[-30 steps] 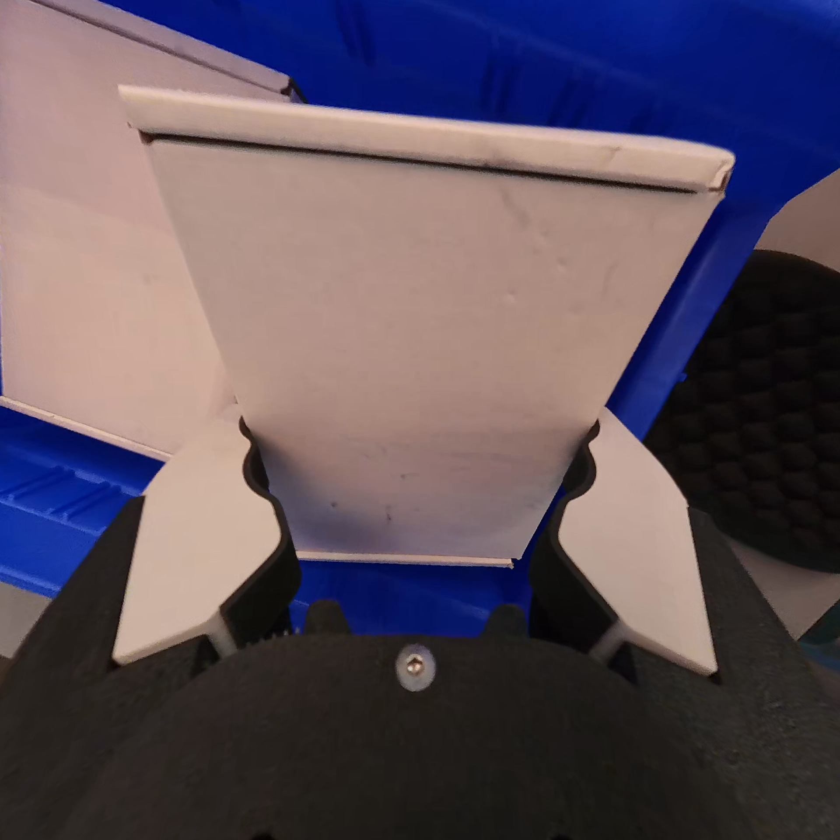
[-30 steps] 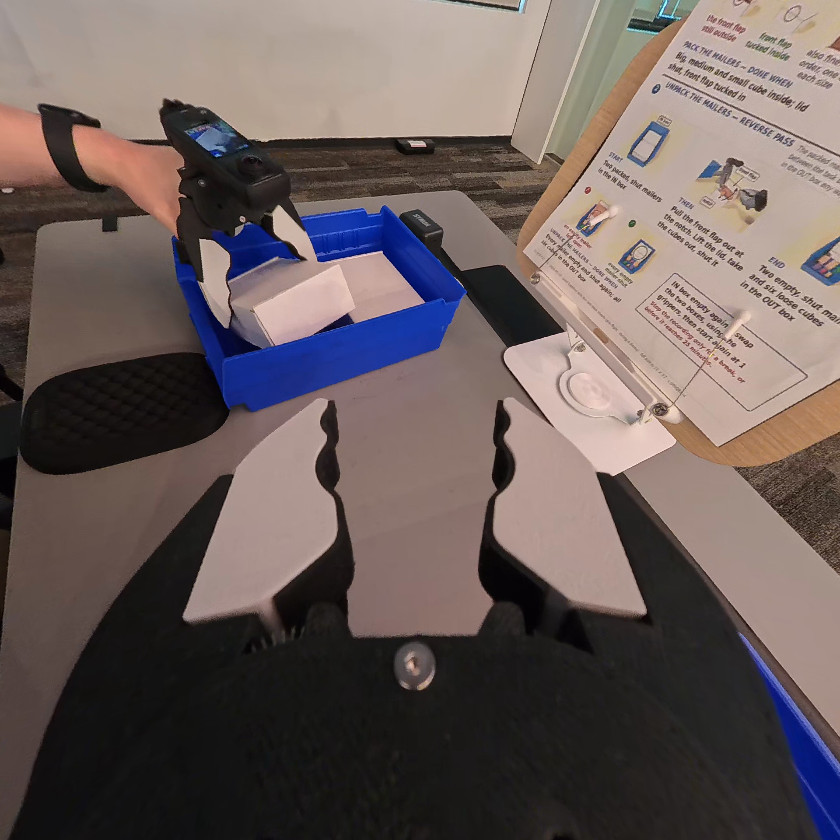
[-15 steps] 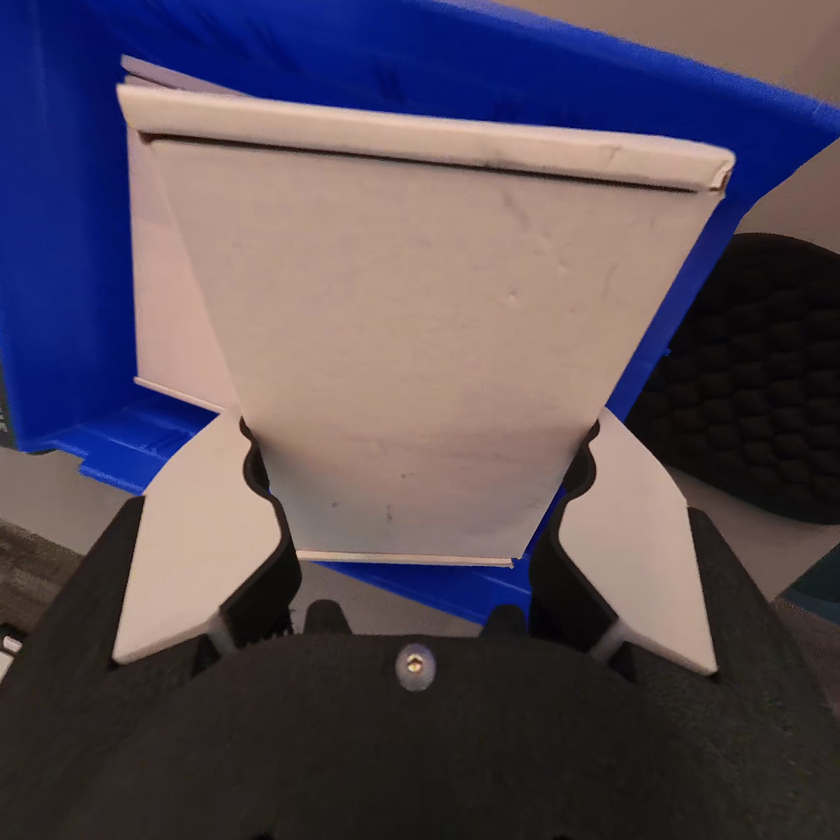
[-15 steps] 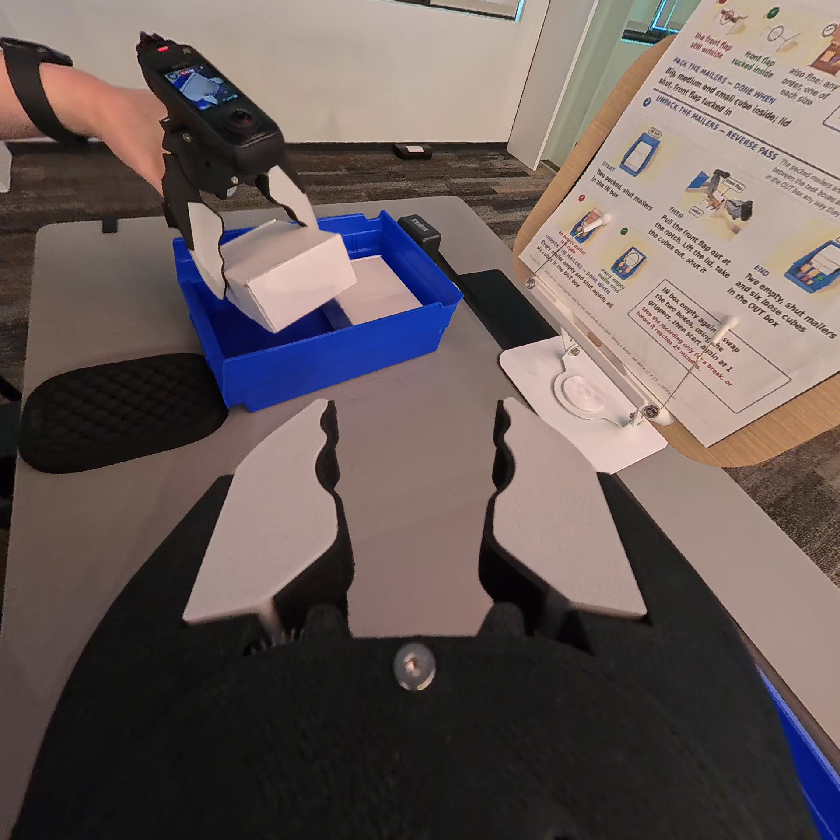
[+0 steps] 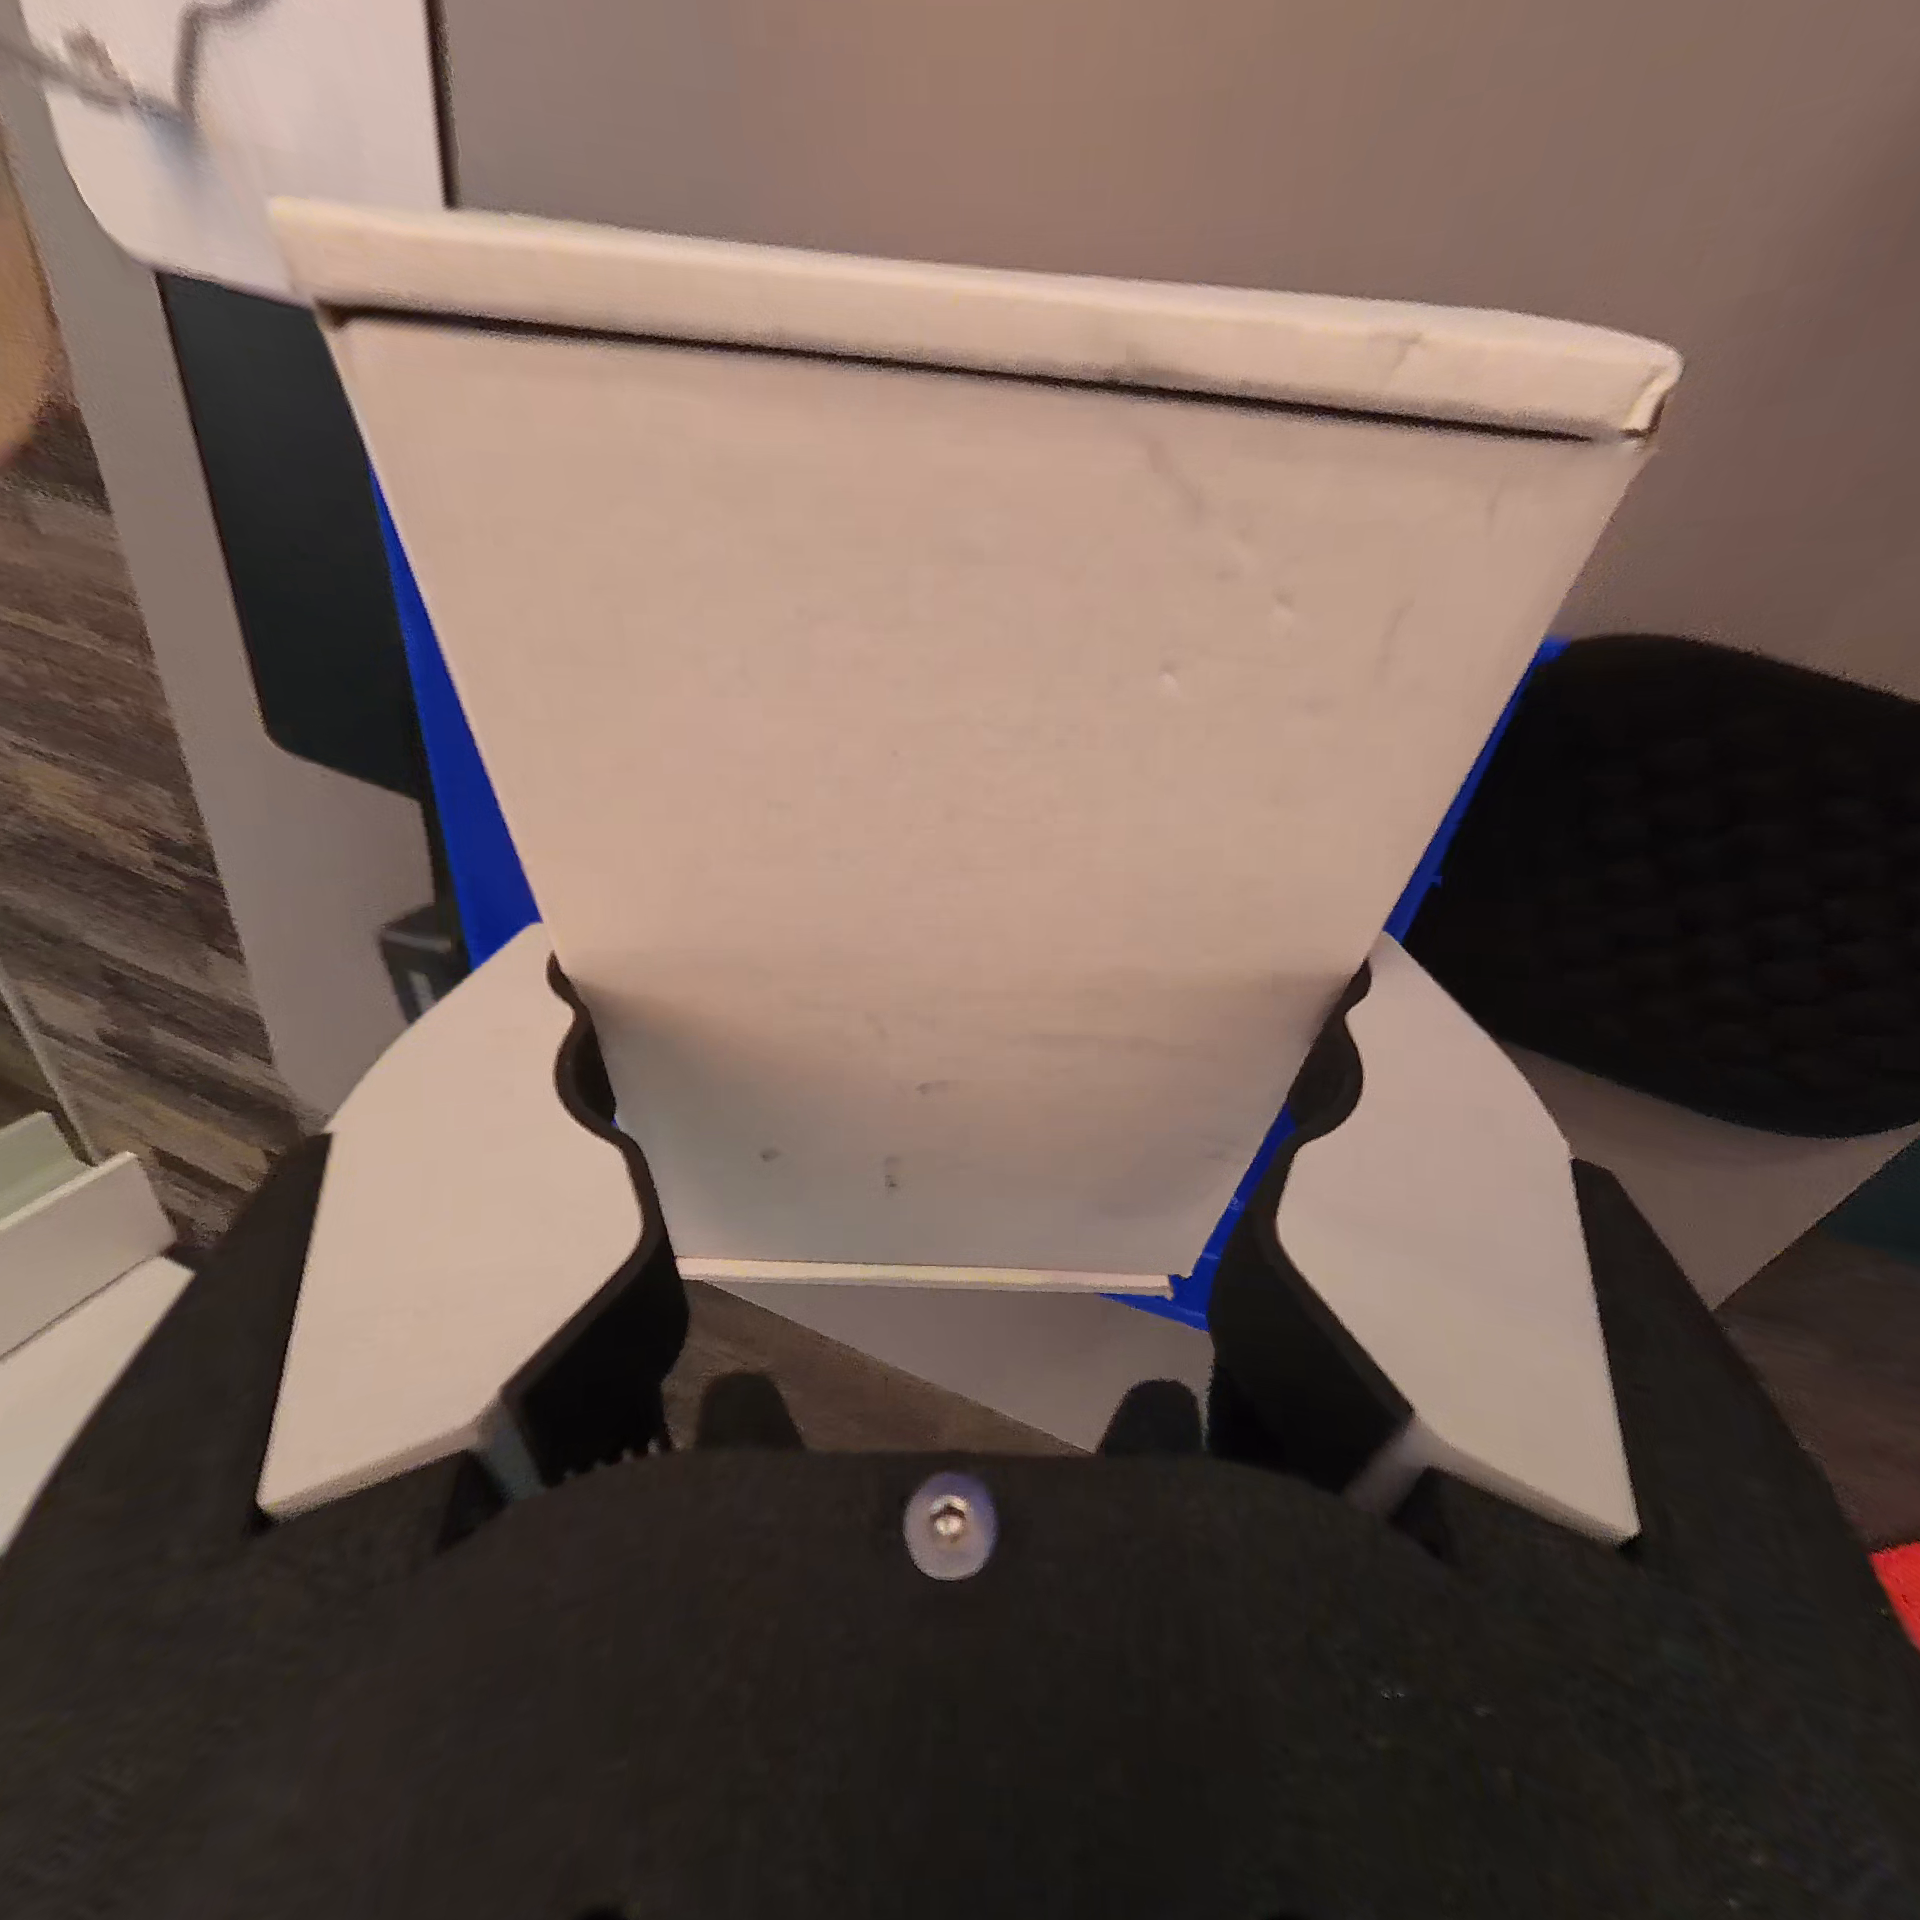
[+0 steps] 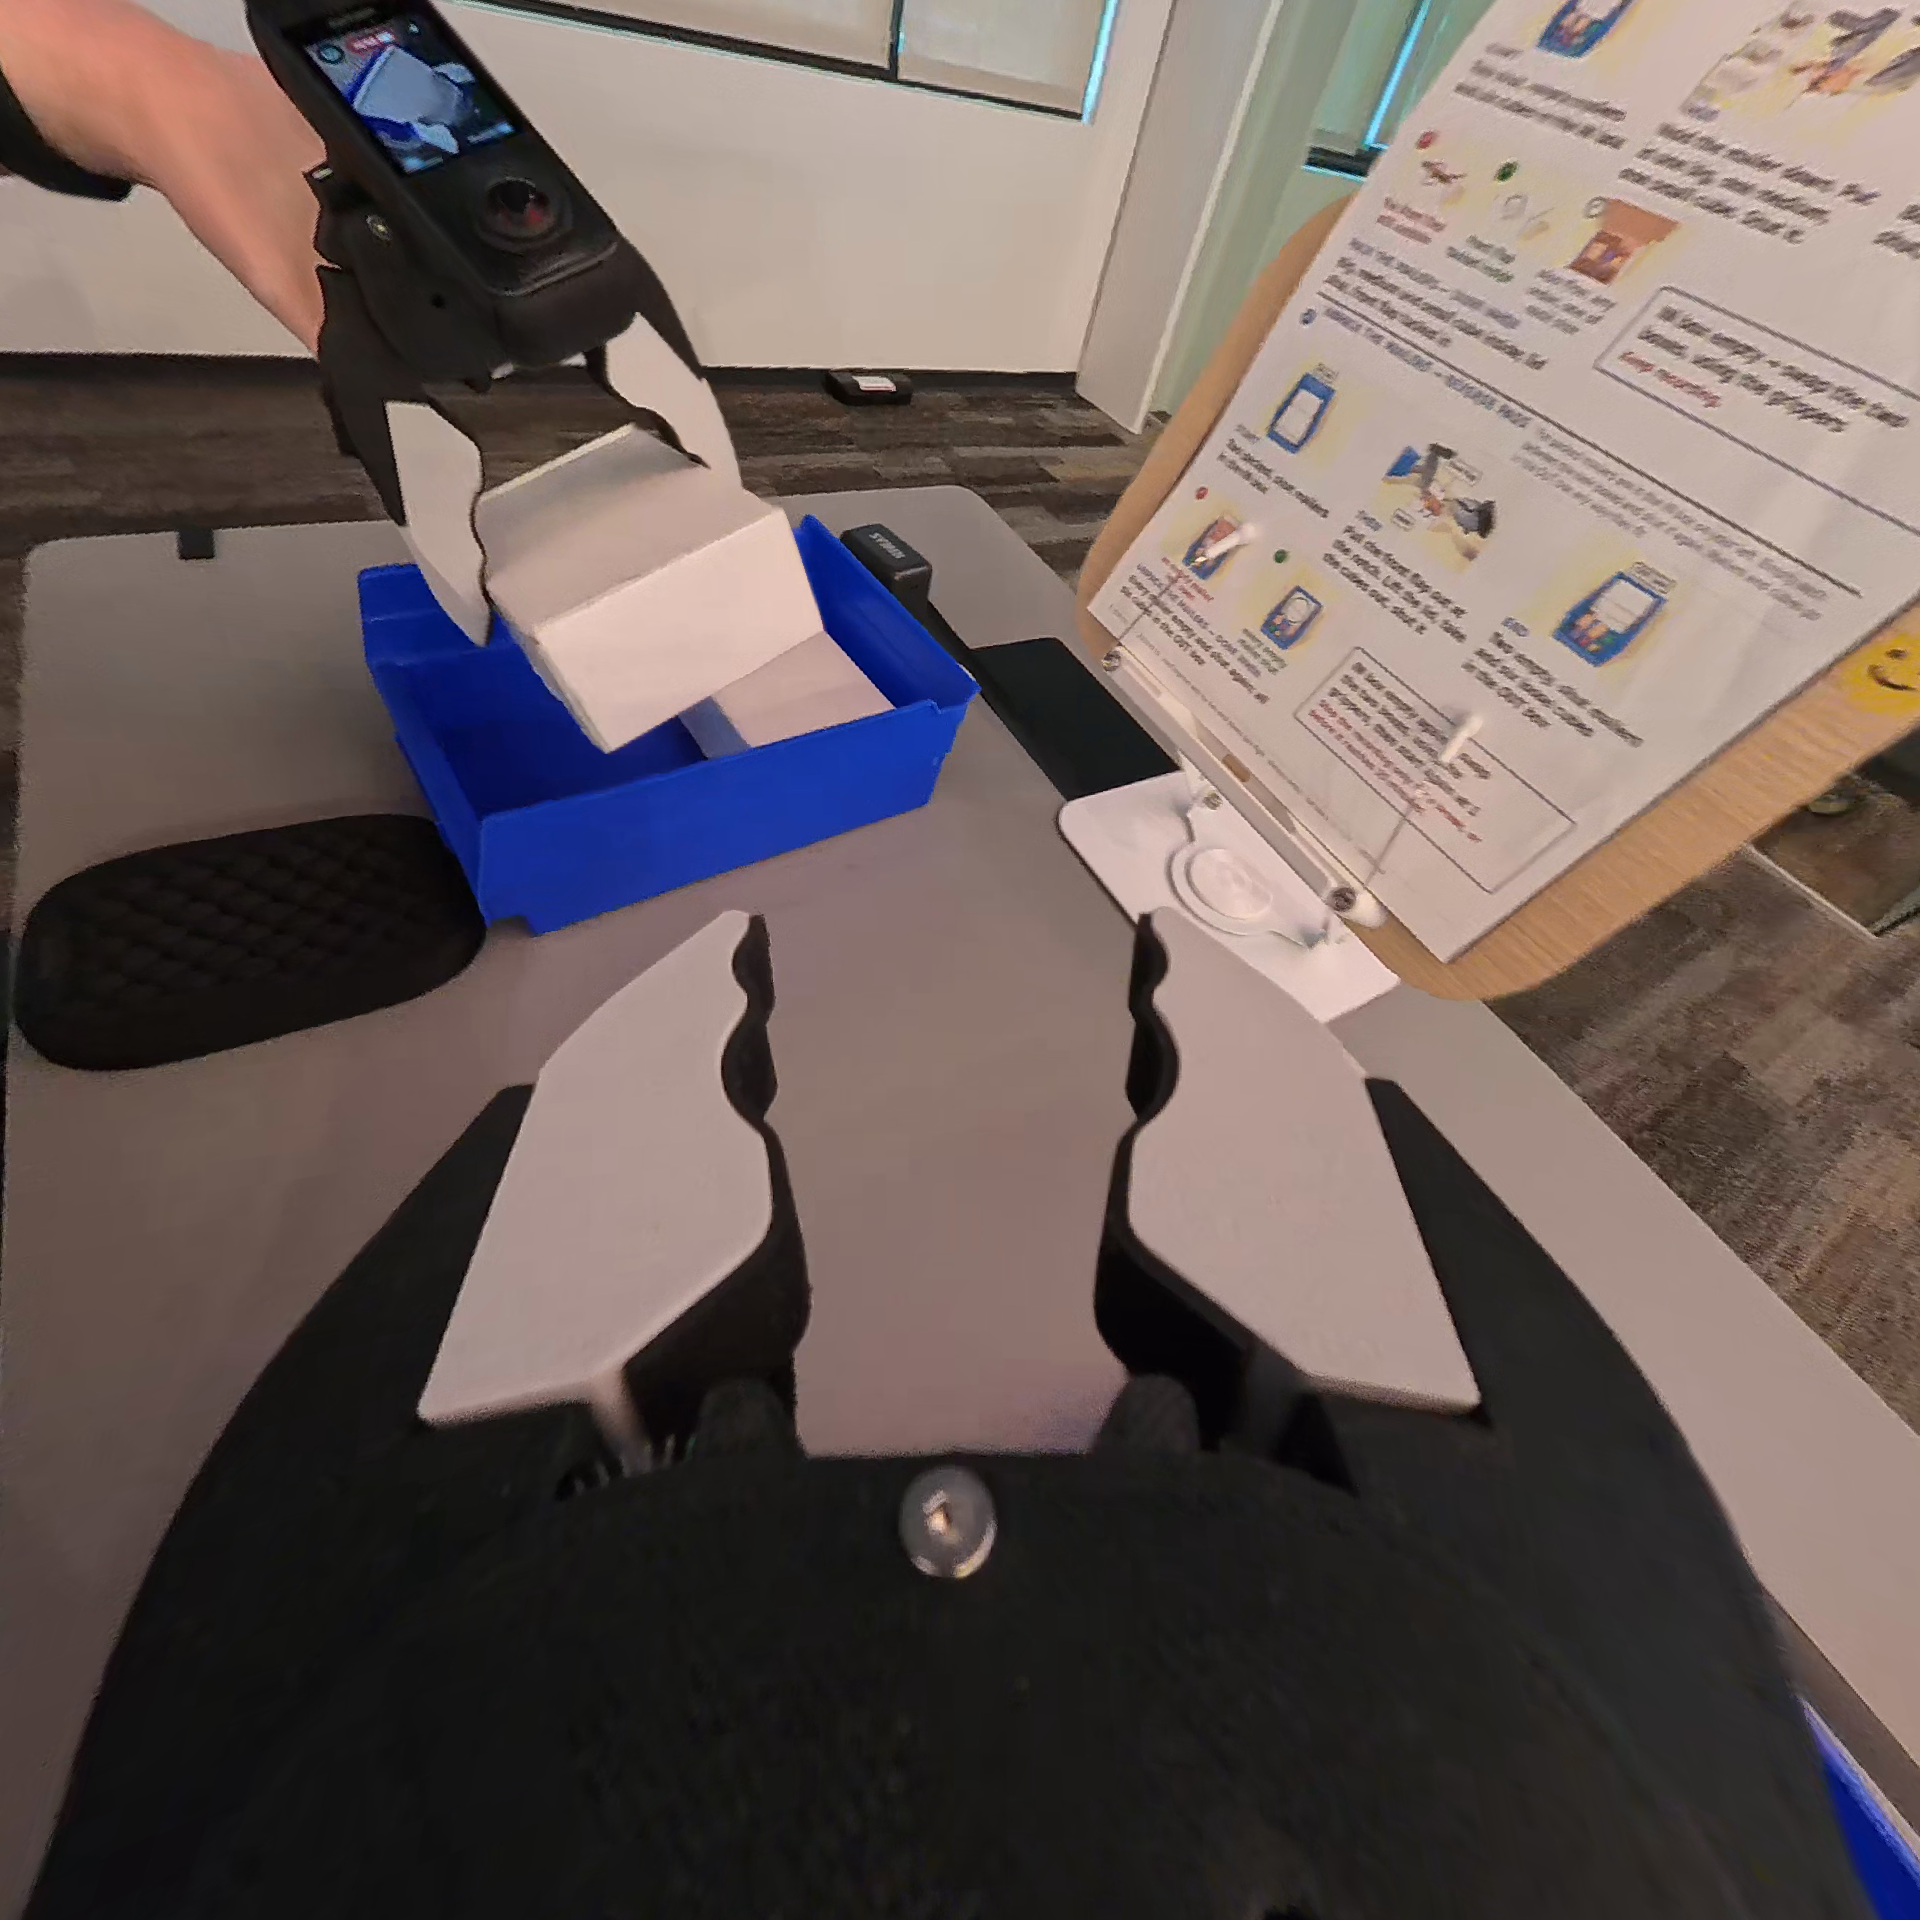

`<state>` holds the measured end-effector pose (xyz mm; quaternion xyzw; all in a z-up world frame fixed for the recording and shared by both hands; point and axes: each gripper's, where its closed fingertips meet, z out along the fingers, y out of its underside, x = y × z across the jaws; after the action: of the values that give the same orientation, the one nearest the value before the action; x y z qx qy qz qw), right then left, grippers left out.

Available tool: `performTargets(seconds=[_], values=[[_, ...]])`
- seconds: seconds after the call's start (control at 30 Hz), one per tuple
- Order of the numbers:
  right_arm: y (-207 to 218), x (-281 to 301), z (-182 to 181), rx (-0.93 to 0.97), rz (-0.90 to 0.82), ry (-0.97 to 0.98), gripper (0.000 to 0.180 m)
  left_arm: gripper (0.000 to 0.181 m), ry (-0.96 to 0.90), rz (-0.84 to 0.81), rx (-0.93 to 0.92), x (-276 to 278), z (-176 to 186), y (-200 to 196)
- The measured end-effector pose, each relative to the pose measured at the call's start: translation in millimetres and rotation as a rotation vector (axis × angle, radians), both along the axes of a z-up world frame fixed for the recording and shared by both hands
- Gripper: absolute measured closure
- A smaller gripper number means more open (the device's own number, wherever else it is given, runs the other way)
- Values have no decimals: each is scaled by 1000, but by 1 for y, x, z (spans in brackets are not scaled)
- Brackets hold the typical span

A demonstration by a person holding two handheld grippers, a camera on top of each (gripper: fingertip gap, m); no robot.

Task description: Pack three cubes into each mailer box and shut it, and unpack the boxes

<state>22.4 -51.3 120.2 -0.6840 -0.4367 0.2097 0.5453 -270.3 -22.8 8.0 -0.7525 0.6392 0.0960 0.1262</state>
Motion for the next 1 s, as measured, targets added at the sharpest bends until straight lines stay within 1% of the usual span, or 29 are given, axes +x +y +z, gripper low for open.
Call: performTargets(seconds=[0.1, 0.23, 0.33, 0.5, 0.6, 0.7, 0.73, 0.8, 1.0], values=[[1, 32, 3, 12, -77, -22, 112, 52, 21, -62, 0, 35, 4, -1], [1, 84, 3, 5, -206, -32, 112, 52, 47, -150, -11, 85, -1, -4], [-2, 113, 0, -2, -256, -28, 113, 52, 61, -209, -28, 122, -12, -7], [-2, 145, -9, -24, -327, -43, 113, 51, 102, -263, -78, 174, -44, -7], [2, 159, -28, -68, -365, -101, 112, 51, 118, -273, -107, 198, -65, -5], [11, 181, -55, -131, -444, -209, 112, 51, 144, -257, -128, 213, -85, 4], [14, 188, -63, -152, -467, -240, 110, 52, 144, -249, -135, 217, -92, 8], [18, 198, -78, -195, -491, -282, 110, 51, 146, -232, -161, 224, -104, 15], [20, 214, -110, -345, -490, -282, 114, 52, 158, -192, -204, 229, -132, 36]])
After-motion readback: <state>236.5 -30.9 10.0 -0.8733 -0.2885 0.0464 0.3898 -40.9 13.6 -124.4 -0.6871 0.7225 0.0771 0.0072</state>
